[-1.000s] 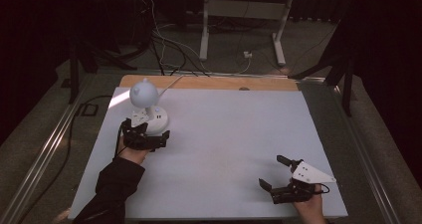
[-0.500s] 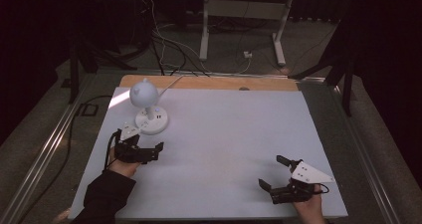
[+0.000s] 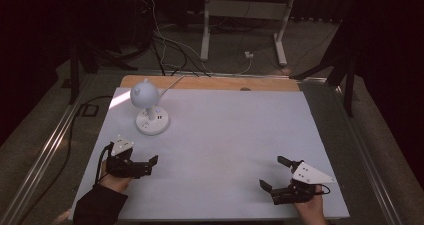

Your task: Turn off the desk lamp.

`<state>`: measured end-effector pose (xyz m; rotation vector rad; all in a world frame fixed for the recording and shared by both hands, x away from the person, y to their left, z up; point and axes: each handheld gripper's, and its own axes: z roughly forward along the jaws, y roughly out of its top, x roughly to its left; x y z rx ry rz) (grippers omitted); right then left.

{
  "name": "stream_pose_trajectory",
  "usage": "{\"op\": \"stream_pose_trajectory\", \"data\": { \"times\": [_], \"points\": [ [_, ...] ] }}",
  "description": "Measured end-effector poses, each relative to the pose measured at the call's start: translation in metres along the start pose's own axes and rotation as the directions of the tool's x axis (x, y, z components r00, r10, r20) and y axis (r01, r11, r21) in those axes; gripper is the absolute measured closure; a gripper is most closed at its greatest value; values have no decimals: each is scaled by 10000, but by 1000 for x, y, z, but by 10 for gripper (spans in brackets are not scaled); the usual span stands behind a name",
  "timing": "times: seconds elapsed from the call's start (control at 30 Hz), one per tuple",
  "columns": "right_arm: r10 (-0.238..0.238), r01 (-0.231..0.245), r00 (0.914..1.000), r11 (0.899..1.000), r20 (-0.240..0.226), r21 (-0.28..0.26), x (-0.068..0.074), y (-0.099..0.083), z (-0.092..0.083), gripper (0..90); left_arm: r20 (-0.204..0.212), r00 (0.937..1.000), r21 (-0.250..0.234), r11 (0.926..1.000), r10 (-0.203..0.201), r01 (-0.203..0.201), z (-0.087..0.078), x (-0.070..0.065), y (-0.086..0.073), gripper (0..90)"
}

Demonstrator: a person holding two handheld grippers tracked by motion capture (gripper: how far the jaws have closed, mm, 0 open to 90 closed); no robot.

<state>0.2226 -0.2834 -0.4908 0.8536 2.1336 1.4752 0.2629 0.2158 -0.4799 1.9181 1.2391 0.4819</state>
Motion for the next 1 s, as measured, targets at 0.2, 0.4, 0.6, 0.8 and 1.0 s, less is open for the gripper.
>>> {"op": "stream_pose_trajectory", "data": {
  "times": [0.2,0.4,0.6,0.8,1.0],
  "points": [
    [3,-3,10000,10000,8,18,0,0,0,0,92,9998,264,9995,177,-179,-1,-4,-14,5],
    [-16,16,10000,10000,10,51,0,0,0,0,127,9995,218,9994,283,-286,-6,-6,-25,5],
    [-28,28,10000,10000,21,73,0,0,1,0,234,9982,231,9982,552,-557,-6,-11,-36,5],
    [-49,49,10000,9999,15,90,0,0,1,0,248,9961,227,9961,845,-851,-1,-15,-36,5],
    [-69,69,10000,9999,-5,104,1,0,1,0,303,9962,169,9965,819,-825,0,-14,-36,5]
  ]
}}
